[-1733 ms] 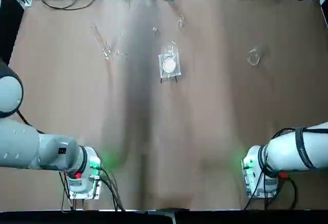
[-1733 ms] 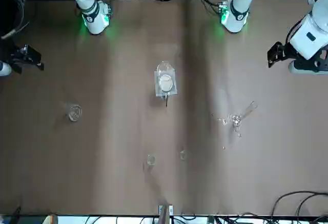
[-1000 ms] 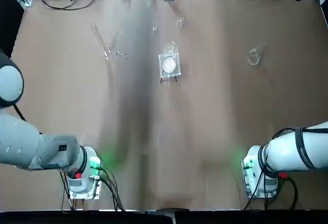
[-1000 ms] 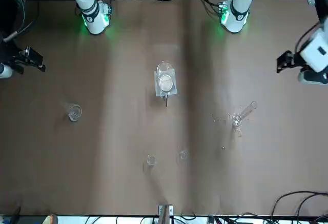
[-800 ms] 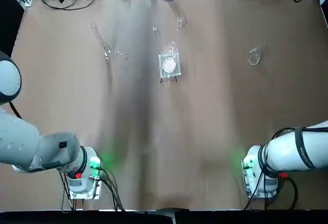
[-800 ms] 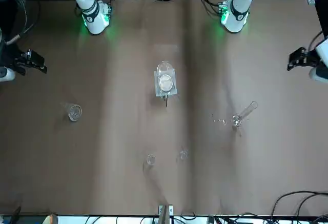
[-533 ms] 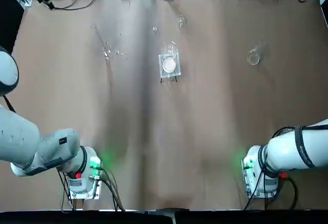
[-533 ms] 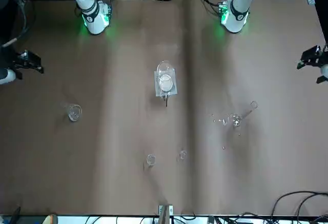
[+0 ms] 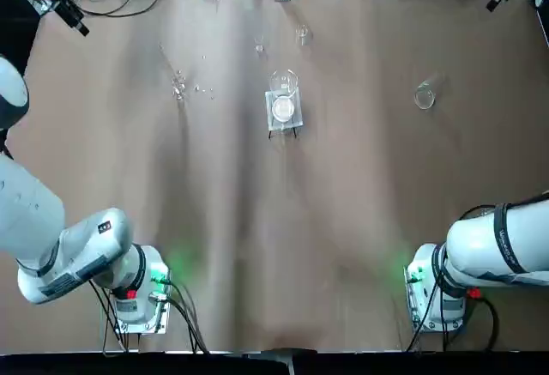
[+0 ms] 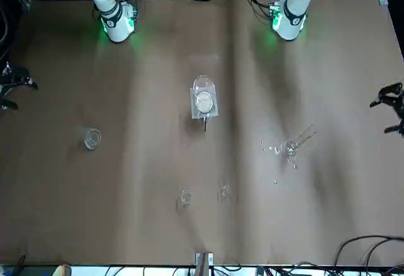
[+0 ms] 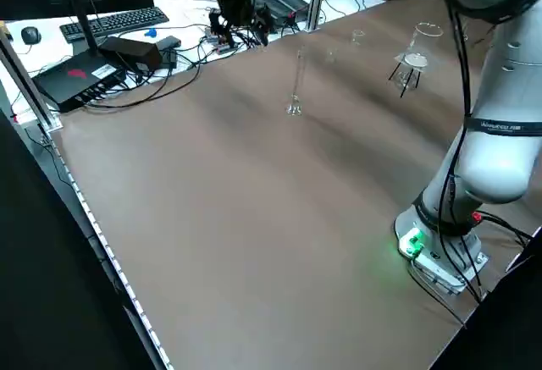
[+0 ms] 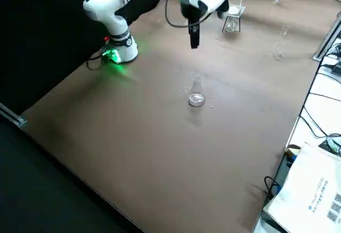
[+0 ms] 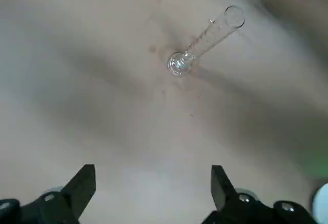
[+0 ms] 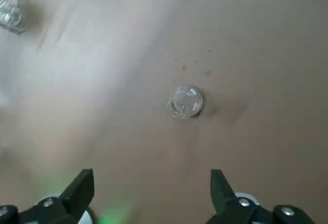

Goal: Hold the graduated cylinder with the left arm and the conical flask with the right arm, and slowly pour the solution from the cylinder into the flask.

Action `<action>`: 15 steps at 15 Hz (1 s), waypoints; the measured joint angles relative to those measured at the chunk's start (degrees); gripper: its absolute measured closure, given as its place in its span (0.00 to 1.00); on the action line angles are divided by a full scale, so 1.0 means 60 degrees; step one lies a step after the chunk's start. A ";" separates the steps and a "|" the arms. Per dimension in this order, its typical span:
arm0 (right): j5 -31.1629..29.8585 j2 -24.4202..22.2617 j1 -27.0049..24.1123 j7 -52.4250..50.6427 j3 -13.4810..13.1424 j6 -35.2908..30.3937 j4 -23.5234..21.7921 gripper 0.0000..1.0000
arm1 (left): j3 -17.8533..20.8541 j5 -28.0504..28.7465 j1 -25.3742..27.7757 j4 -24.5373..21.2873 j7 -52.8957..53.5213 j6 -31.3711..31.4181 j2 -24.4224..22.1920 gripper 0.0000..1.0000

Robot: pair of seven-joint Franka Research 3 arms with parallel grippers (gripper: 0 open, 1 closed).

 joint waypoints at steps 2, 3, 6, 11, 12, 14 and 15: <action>0.0320 0.0238 -0.0280 -0.1410 0.0000 -0.0005 -0.0003 0.00 | -0.0043 -0.0489 -0.0019 0.0117 0.1224 0.0128 0.0453 0.01; 0.0507 0.0352 -0.0402 -0.2130 0.0000 -0.0011 -0.0003 0.00 | -0.0058 -0.0770 -0.0025 0.0170 0.1749 0.0135 0.0650 0.01; 0.1449 0.0722 -0.0915 -0.4060 -0.0001 -0.0212 -0.0010 0.00 | -0.0057 -0.1807 0.0055 0.0303 0.3437 0.0185 0.1329 0.01; 0.3002 0.1473 -0.1715 -0.6752 0.0000 -0.0824 -0.0012 0.00 | -0.0031 -0.4185 0.0511 0.0423 0.6440 0.0216 0.2685 0.01; 0.3257 0.1619 -0.1823 -0.7319 0.0000 -0.0966 -0.0013 0.00 | -0.0029 -0.4682 0.0571 0.0424 0.7093 0.0216 0.2972 0.01; 0.3806 0.1950 -0.2061 -0.8426 -0.0001 -0.1419 -0.0015 0.00 | -0.0020 -0.5281 0.0694 0.0428 0.8006 0.0207 0.3561 0.01; 0.4052 0.2130 -0.2172 -0.8961 -0.0002 -0.1564 -0.0015 0.00 | -0.0020 -0.5397 0.0768 0.0429 0.8232 0.0199 0.3837 0.01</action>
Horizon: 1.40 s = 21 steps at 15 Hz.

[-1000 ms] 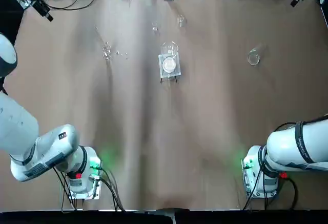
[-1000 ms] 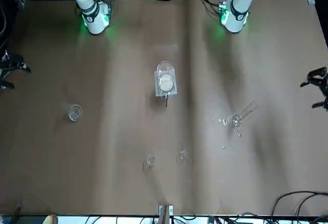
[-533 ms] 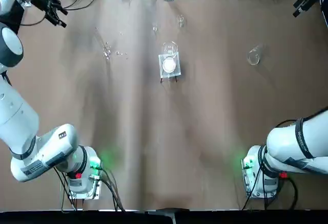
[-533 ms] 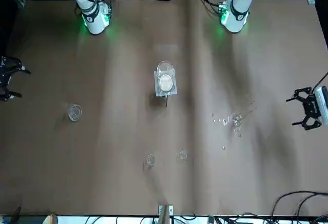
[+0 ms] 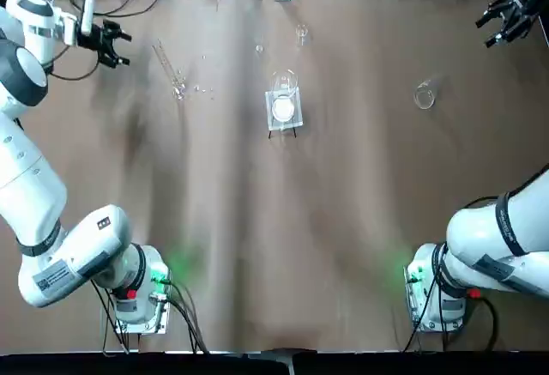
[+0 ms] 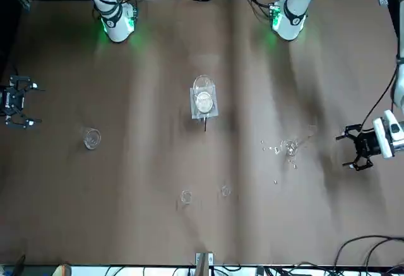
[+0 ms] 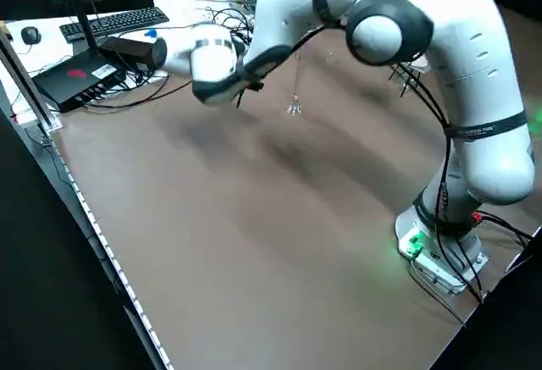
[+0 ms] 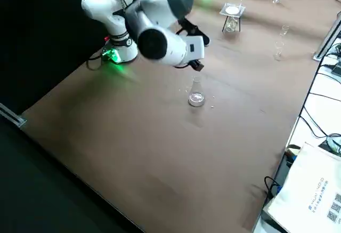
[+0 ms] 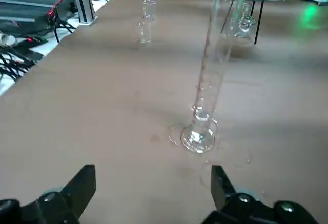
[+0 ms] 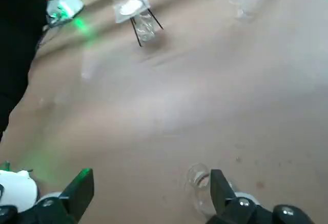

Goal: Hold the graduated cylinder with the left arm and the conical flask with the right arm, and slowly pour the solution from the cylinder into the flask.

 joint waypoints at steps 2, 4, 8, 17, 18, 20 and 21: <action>0.0514 0.0404 -0.0214 -0.0815 0.0003 -0.0128 -0.0004 0.00 | -0.0006 -0.0093 0.0123 0.0002 0.0247 -0.0043 0.0469 0.01; 0.1842 0.1297 -0.0813 -0.1630 0.0001 -0.0536 -0.0015 0.01 | -0.0117 -0.0140 0.0111 -0.0007 0.0287 -0.0136 0.0887 0.01; 0.2524 0.2336 -0.1251 -0.2956 0.0007 -0.0764 -0.0004 0.05 | -0.0243 -0.0573 0.0002 -0.0067 0.0297 -0.0650 0.1098 0.01; 0.3152 0.3239 -0.1273 -0.4595 0.0041 -0.1072 0.0008 0.19 | -0.0636 -0.0961 -0.0299 -0.0183 0.1345 -0.1922 0.1428 0.01; 0.3220 0.3335 -0.1273 -0.4674 0.0052 -0.1077 0.0008 0.19 | -0.0637 -0.0961 -0.0382 -0.0209 0.1345 -0.1987 0.1429 0.01; 0.3327 0.3496 -0.1273 -0.4760 0.0066 -0.1078 0.0009 0.20 | -0.0641 -0.0961 -0.0506 -0.0278 0.1355 -0.2032 0.1432 0.01; 0.3355 0.3574 -0.1273 -0.4870 0.0066 -0.1078 0.0010 0.20 | -0.0647 -0.0962 -0.0562 -0.0301 0.1357 -0.2039 0.1432 0.01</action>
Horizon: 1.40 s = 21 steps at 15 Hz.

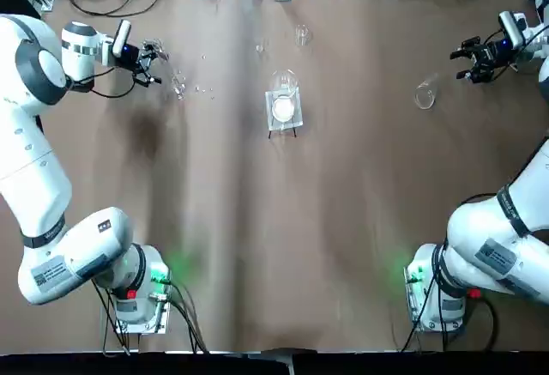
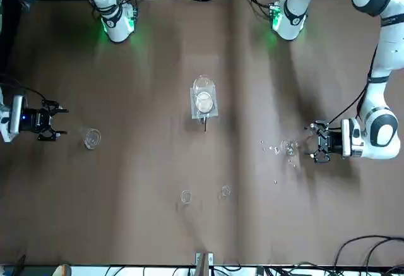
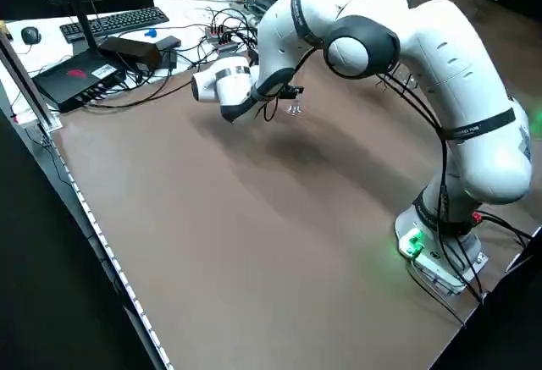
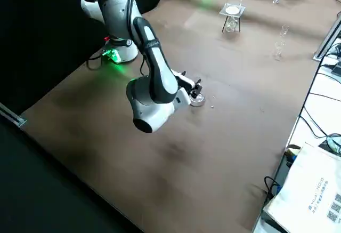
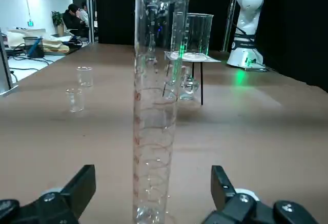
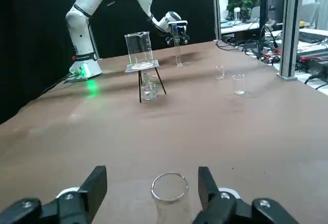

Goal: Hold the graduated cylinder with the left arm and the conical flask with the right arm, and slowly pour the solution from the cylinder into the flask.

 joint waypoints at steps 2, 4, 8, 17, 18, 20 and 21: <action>0.0016 0.0178 0.0000 -0.0322 0.0000 0.0013 0.0000 0.20 | -0.0012 -0.0006 -0.0090 -0.0017 0.0001 -0.0001 0.0000 0.01; 0.0028 0.0374 0.0000 -0.0528 0.0000 0.0039 0.0001 0.19 | -0.0021 -0.0097 -0.0154 -0.0022 0.0002 -0.0005 0.0000 0.01; 0.0218 0.0759 -0.0002 -0.0905 0.0000 0.0054 0.0003 0.18 | -0.0070 -0.0397 -0.0321 -0.0024 0.0214 -0.0010 0.0000 0.09; 0.0402 0.0959 0.0017 -0.1351 0.0063 0.0236 0.0014 0.29 | -0.0071 -0.0398 -0.0293 -0.0022 0.0364 -0.0010 0.0000 0.46; 0.0402 0.0959 0.0029 -0.1351 0.0074 0.0242 0.0015 0.29 | -0.0071 -0.0398 -0.0285 -0.0021 0.0365 -0.0010 0.0000 0.48; 0.0402 0.0964 0.0074 -0.1351 0.0091 0.0281 0.0014 0.29 | -0.0071 -0.0398 -0.0259 -0.0015 0.0368 -0.0010 0.0000 0.56; 0.0402 0.0969 0.0103 -0.1351 0.0095 0.0294 0.0014 0.29 | -0.0070 -0.0398 -0.0244 -0.0011 0.0368 -0.0010 0.0000 0.56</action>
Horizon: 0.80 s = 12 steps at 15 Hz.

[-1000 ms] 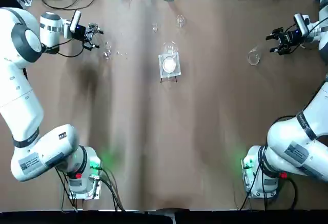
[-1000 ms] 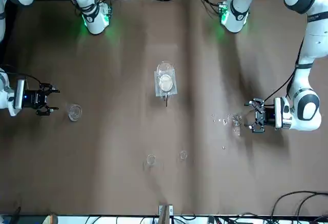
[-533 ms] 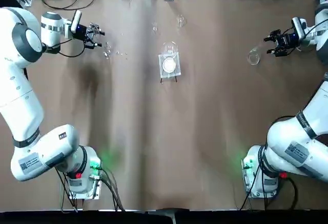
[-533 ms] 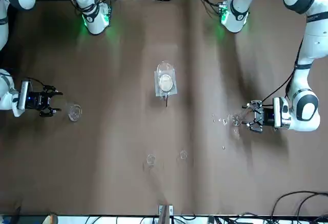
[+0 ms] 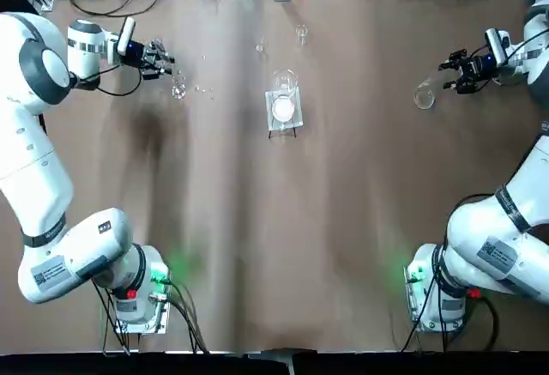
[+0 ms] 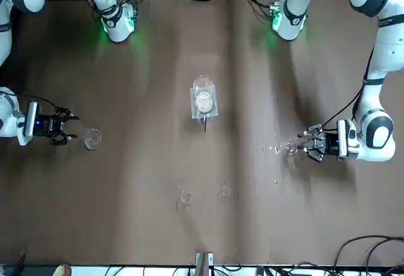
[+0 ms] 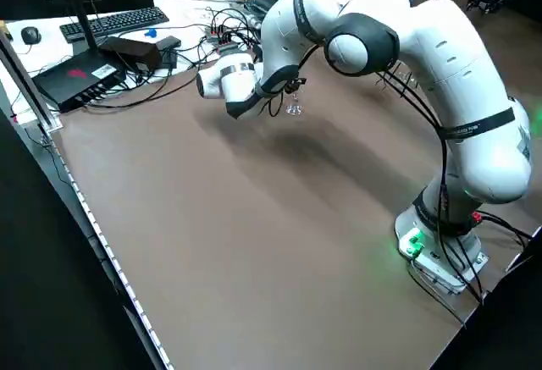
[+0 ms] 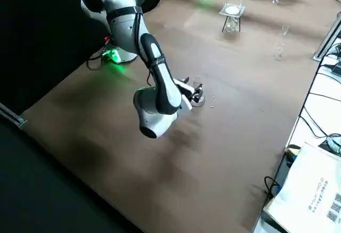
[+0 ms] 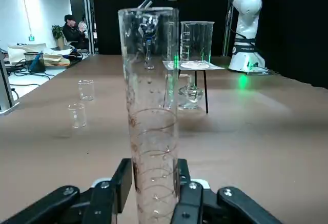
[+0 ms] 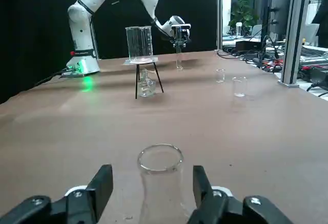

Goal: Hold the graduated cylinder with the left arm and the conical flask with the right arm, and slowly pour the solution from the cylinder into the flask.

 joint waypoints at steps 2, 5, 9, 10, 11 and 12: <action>0.0000 0.0013 0.0077 0.0000 0.0007 0.0010 0.0000 0.29 | 0.0000 0.0000 0.0026 0.0005 0.0000 0.0000 0.0000 0.59; 0.0000 0.0017 0.0214 -0.0037 0.0017 0.0050 0.0000 0.29 | -0.0001 -0.0002 0.0034 0.0026 0.0006 -0.0021 -0.0001 0.65; 0.0000 0.0094 0.0324 -0.0392 0.0020 0.0076 -0.0001 0.29 | -0.0017 -0.0002 0.0011 0.0048 0.0008 -0.0023 -0.0006 0.66; 0.0000 0.0124 0.0329 -0.0427 0.0020 0.0076 -0.0001 0.30 | -0.0034 -0.0002 0.0012 0.0064 0.0008 -0.0024 -0.0018 0.66; 0.0000 0.0172 0.0329 -0.0544 0.0018 0.0078 -0.0001 0.37 | -0.0165 -0.0002 0.0049 0.0093 0.0008 -0.0029 -0.0100 0.66; 0.0000 0.0186 0.0329 -0.0576 0.0019 0.0079 -0.0001 0.37 | -0.0255 -0.0003 0.0068 0.0113 0.0003 -0.0030 -0.0192 0.66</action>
